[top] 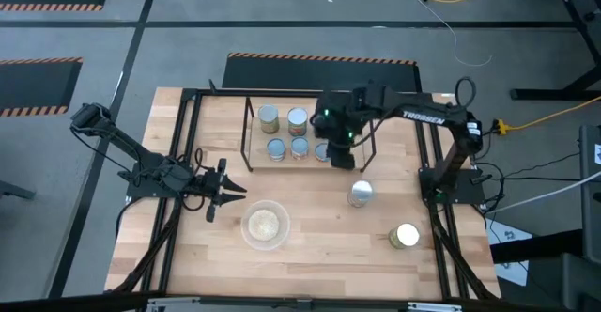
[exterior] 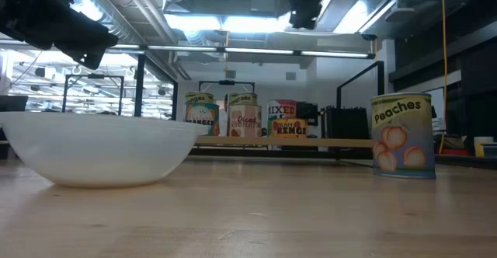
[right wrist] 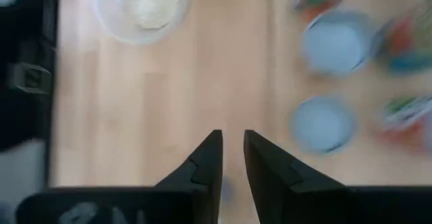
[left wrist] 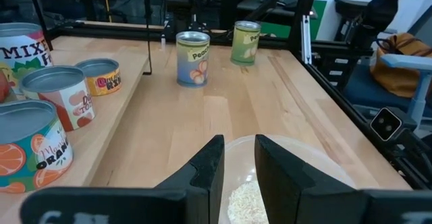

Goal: Pick and place cans onto a shelf
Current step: Put the canned peaches on the shelf

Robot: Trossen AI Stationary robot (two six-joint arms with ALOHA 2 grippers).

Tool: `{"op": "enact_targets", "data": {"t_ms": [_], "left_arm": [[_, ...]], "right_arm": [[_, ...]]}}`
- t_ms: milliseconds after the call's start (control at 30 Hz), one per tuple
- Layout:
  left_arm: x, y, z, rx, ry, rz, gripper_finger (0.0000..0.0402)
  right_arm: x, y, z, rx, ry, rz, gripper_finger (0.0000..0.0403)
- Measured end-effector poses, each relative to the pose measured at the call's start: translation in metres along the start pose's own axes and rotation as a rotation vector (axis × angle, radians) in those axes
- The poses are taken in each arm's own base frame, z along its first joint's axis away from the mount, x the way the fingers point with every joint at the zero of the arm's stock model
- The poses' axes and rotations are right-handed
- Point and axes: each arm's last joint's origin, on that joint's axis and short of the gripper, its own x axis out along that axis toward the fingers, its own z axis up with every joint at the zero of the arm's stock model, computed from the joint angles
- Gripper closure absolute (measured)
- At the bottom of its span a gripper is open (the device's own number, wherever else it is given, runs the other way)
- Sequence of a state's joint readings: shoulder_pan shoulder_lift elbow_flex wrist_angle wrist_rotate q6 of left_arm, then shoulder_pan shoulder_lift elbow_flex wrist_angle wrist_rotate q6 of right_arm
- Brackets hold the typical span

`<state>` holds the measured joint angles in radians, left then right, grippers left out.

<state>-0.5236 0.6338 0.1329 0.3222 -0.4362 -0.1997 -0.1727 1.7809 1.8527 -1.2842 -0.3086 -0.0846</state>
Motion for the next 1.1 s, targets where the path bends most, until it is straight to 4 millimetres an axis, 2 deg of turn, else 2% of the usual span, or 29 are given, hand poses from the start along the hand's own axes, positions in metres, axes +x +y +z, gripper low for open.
{"op": "enact_targets", "data": {"t_ms": [100,267,433,600,733,1100], "left_arm": [[0.0,0.0,0.0,0.0,0.0,-0.001,0.0325],[0.0,-0.001,-0.001,0.002,0.01,-0.027,0.0325],[0.0,-0.001,-0.003,0.012,0.034,-0.032,0.0325],[0.0,0.0,-0.004,0.015,0.039,-0.031,0.0325],[0.0,0.0,-0.004,0.016,0.042,-0.031,0.0325],[0.0,0.0,-0.004,0.015,0.042,-0.03,0.0325]], "right_arm": [[0.015,0.023,-0.007,0.137,0.087,0.023,0.0336],[0.05,0.058,-0.025,0.237,0.24,0.029,0.0336],[0.083,0.077,-0.052,0.307,0.396,-0.007,0.0336],[0.106,0.079,-0.074,0.345,0.482,-0.098,0.0336],[0.116,0.075,-0.086,0.351,0.514,-0.198,0.0336],[0.121,0.072,-0.088,0.321,0.508,-0.215,0.0336]]}}
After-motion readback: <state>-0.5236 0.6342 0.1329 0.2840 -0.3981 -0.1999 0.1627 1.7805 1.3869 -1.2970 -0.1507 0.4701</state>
